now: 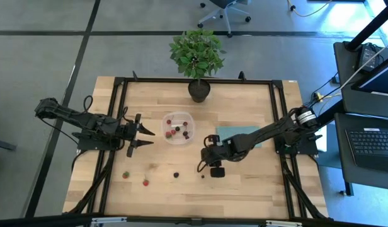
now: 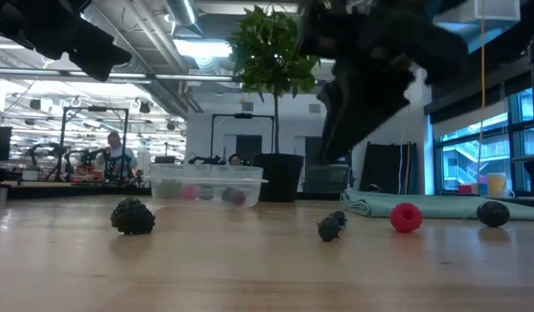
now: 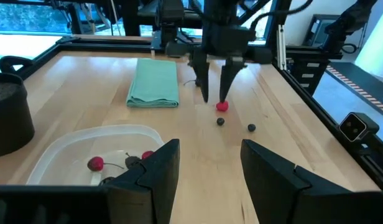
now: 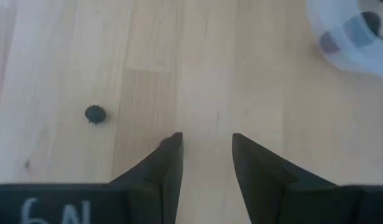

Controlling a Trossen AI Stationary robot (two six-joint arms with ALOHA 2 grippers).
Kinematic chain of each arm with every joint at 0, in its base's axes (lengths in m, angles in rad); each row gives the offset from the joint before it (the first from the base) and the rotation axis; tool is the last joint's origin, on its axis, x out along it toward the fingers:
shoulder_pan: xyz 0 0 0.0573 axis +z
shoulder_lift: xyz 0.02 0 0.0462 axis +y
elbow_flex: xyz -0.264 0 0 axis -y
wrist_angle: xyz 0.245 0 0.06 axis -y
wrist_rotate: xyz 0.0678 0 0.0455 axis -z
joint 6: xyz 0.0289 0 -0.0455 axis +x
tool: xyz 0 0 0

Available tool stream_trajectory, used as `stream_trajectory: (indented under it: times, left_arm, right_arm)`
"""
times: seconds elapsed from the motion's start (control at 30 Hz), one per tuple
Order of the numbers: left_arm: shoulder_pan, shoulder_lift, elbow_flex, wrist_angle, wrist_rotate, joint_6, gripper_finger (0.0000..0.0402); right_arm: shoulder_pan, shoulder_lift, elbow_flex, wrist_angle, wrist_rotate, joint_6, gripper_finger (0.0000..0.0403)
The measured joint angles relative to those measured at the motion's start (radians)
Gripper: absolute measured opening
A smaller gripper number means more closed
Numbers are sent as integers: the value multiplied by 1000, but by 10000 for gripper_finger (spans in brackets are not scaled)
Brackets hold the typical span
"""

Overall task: Pick and placing Produce into tupperware
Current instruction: Put the top blueberry into the container

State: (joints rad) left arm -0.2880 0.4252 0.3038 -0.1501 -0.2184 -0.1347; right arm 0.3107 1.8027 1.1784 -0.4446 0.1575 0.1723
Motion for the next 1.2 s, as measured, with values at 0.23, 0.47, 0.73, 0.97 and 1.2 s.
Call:
stream_trajectory:
  times: [0.23, 0.47, 0.73, 0.97, 1.2]
  left_arm:
    - [-3, 0, 0, 0, 0, -23, 165]
    - [-3, 0, 0, 0, 0, -7, 165]
    - [-3, 0, 0, 0, 0, 40, 165]
    - [-3, 0, 0, 0, 0, 40, 165]
    - [-3, 0, 0, 0, 0, 40, 165]
  right_arm:
    - [6, 0, -86, 71, -1, 32, 140]
    - [37, 0, -116, 137, -1, 31, 140]
    - [56, 0, -118, 240, 0, 32, 140]
    - [58, 3, -117, 248, 1, 31, 140]
    - [56, 43, -117, 245, 1, 36, 140]
